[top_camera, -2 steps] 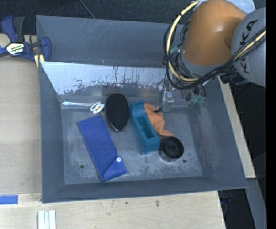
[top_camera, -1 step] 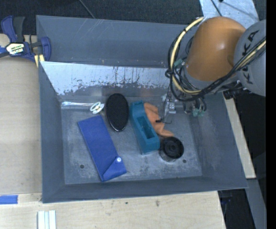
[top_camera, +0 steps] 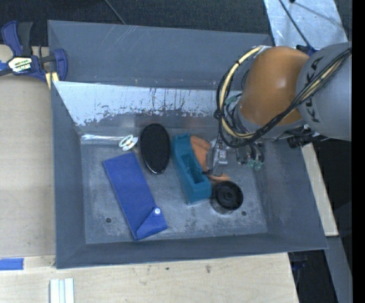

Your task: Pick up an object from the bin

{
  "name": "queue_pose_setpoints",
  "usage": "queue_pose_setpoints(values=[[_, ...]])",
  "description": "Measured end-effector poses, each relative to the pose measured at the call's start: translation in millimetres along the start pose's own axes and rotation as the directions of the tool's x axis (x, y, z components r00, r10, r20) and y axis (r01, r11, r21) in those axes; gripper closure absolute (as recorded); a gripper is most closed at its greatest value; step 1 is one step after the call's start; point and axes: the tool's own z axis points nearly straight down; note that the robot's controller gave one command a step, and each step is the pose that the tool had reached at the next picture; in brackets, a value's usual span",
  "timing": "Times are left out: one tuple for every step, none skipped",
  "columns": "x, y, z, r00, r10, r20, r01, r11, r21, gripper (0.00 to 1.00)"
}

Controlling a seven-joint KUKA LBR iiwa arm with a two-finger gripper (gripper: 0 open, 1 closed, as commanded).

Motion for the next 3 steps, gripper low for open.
queue_pose_setpoints(values=[[-9.8,-22,36,1.0,0.014,-0.005,-0.014,1.0,0.0,0.0],[7.4,-30,64,0.997,0.072,0.002,-0.072,0.997,0.0,0.0],[41.4,-59,67,0.999,-0.046,0.0,0.046,0.999,0.0,1.0]])
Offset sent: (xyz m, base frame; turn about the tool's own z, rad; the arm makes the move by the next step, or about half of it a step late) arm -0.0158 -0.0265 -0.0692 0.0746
